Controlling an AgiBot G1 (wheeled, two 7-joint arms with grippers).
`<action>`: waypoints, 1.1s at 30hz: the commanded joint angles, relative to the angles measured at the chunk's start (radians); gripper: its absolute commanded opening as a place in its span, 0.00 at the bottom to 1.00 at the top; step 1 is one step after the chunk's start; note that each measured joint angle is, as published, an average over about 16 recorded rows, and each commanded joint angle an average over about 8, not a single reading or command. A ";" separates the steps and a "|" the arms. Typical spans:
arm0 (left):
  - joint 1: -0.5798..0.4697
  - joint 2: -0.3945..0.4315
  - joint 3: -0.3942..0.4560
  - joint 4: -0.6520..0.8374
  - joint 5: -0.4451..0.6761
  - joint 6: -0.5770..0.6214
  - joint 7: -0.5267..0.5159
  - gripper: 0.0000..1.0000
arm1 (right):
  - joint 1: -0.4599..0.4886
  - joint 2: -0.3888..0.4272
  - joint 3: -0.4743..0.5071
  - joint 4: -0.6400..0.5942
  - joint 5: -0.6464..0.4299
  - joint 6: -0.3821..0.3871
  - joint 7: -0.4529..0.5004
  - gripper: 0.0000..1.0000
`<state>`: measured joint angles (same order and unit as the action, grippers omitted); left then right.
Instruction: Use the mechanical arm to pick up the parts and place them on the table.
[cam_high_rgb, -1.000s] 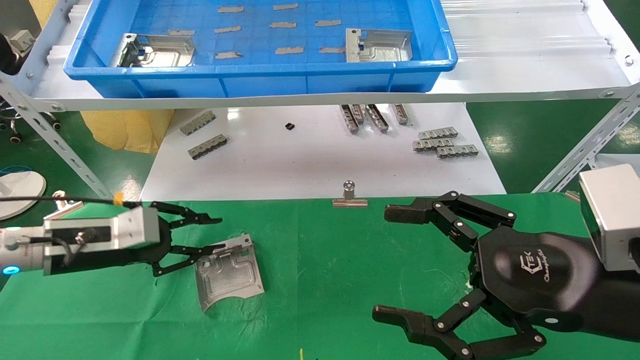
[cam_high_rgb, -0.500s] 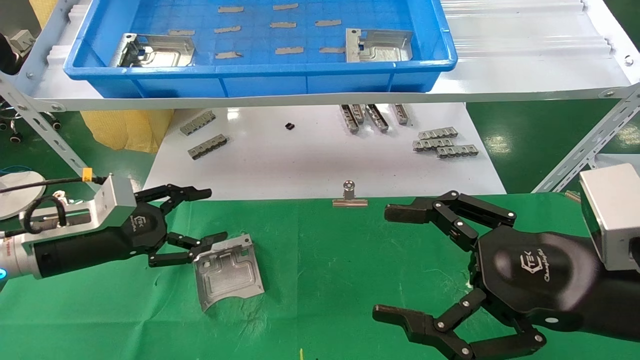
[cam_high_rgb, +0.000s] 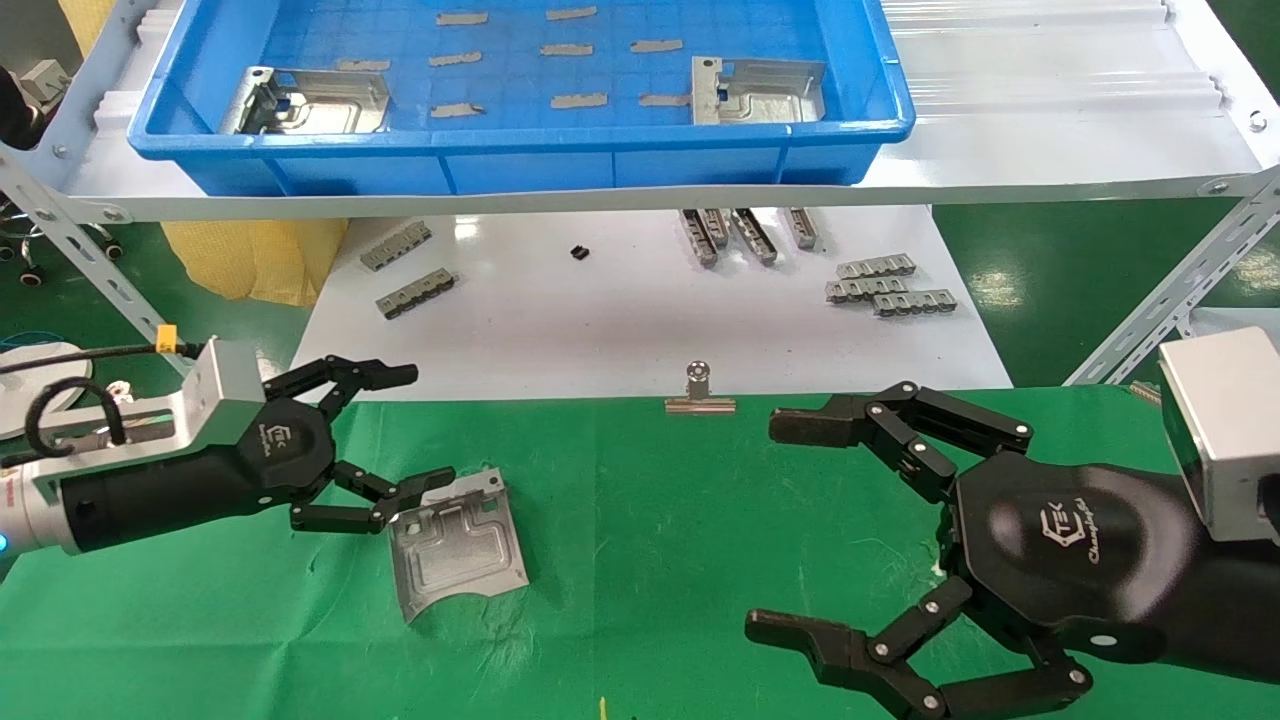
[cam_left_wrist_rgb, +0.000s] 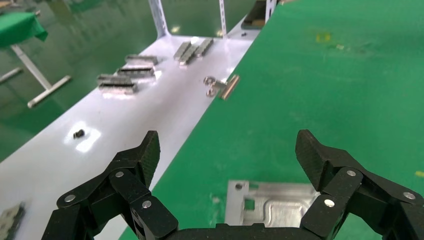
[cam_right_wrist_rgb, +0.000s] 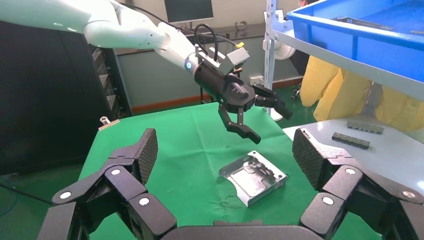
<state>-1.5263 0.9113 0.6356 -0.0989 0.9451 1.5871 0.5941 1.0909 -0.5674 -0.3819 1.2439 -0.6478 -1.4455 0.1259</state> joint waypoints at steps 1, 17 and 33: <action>0.016 -0.011 -0.013 -0.042 -0.008 -0.003 -0.028 1.00 | 0.000 0.000 0.000 0.000 0.000 0.000 0.000 1.00; 0.152 -0.101 -0.120 -0.399 -0.072 -0.031 -0.263 1.00 | 0.000 0.000 0.000 0.000 0.000 0.000 0.000 1.00; 0.289 -0.192 -0.227 -0.757 -0.137 -0.058 -0.499 1.00 | 0.000 0.000 0.000 0.000 0.000 0.000 0.000 1.00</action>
<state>-1.2379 0.7198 0.4084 -0.8554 0.8082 1.5287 0.0951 1.0909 -0.5674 -0.3820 1.2439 -0.6478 -1.4455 0.1259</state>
